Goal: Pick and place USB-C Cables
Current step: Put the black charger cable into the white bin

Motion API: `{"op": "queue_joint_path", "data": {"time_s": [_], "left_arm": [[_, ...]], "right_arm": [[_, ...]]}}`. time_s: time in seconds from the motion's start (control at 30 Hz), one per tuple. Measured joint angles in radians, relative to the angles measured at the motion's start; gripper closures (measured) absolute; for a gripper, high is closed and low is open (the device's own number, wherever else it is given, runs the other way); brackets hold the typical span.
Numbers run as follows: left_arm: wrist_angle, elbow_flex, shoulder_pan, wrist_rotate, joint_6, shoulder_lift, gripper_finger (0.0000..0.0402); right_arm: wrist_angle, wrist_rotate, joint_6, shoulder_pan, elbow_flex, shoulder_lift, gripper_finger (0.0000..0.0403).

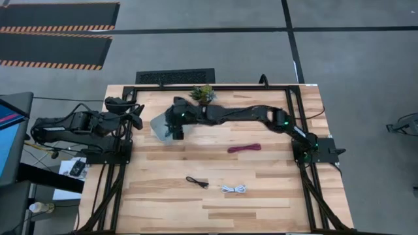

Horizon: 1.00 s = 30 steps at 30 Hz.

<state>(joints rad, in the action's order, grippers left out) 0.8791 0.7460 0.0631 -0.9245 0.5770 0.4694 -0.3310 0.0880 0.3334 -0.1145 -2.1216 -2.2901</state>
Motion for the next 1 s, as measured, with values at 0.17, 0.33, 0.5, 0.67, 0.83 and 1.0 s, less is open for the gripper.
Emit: {"op": "queue_joint_path", "data": {"time_s": [0.17, 0.33, 0.5, 0.67, 0.83, 1.0], "left_arm": [[-0.004, 0.000, 0.000, 0.000, 0.000, 0.000, 0.0198], [-0.006, 0.000, 0.000, 0.011, 0.001, 0.000, 0.0198], [-0.006, 0.000, 0.000, 0.022, 0.011, 0.000, 0.0198], [-0.006, 0.000, 0.000, 0.055, 0.011, 0.000, 0.0198], [-0.006, 0.000, 0.000, 0.057, 0.011, 0.000, 0.0198], [-0.007, 0.000, 0.000, 0.065, 0.019, 0.003, 0.0198]], "right_arm": [[-0.342, -0.006, 0.030, -0.003, -0.003, 0.200, 0.0148], [-0.729, -0.004, -0.045, -0.019, -0.002, 0.368, 0.0148], [-1.040, 0.034, -0.203, -0.023, 0.036, 0.491, 0.0148], [-1.088, 0.101, -0.332, 0.010, 0.278, 0.684, 0.0148], [-1.012, 0.104, -0.490, 0.068, 0.607, 0.919, 0.0148], [-0.823, 0.110, -0.646, 0.153, 0.911, 1.120, 0.0148]]}}
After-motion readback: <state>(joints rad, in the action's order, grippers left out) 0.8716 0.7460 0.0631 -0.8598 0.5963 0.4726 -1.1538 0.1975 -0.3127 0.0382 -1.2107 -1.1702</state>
